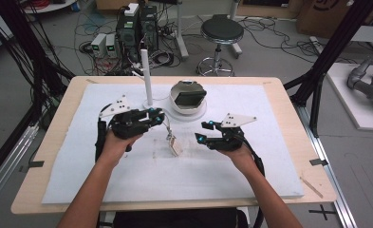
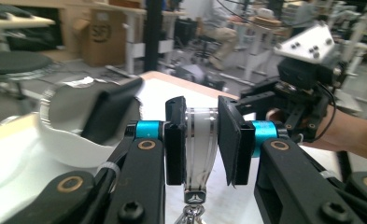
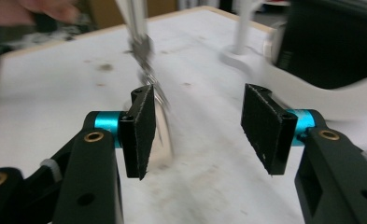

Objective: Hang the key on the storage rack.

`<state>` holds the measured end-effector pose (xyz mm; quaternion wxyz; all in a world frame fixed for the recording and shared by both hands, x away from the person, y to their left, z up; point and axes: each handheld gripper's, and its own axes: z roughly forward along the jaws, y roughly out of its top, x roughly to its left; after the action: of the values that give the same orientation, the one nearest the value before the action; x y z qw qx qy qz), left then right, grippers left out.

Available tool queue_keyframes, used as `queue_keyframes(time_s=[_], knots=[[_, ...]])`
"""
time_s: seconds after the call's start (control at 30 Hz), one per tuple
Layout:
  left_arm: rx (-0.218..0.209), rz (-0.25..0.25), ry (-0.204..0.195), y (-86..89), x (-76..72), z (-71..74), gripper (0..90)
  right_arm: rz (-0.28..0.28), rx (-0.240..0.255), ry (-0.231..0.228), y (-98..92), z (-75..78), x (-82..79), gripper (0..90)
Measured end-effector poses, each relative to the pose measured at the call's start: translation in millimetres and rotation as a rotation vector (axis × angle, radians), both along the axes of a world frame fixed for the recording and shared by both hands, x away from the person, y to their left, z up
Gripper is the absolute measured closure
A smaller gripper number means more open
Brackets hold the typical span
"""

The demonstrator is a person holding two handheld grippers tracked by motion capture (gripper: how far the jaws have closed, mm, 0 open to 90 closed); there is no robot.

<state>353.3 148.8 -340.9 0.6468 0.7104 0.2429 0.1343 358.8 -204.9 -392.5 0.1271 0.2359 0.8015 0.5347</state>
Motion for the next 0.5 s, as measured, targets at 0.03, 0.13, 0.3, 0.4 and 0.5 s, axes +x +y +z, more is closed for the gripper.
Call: queue_keyframes(time_s=[0.03, 0.13, 0.3, 0.4, 0.5], knots=[[0.000, 0.012, -0.009, 2.8, -0.2, 4.0, 73.1, -0.013, -0.003, -0.002, -2.7, 0.8, 0.0, 45.4], [-0.003, 0.044, -0.028, 12.2, 0.5, 16.5, 73.1, -0.067, -0.017, -0.010, -13.6, 4.3, 0.4, 44.9], [0.006, 0.122, -0.042, 25.8, 5.5, 37.6, 73.1, -0.164, -0.053, -0.017, -31.9, 11.4, 2.4, 38.4], [0.012, 0.170, -0.046, 31.8, 9.0, 46.7, 73.1, -0.236, -0.060, -0.019, -41.2, 14.5, 3.8, 32.0], [0.032, 0.231, -0.052, 36.0, 11.9, 53.0, 73.1, -0.306, -0.110, -0.034, -50.4, 18.5, 3.6, 27.6]])
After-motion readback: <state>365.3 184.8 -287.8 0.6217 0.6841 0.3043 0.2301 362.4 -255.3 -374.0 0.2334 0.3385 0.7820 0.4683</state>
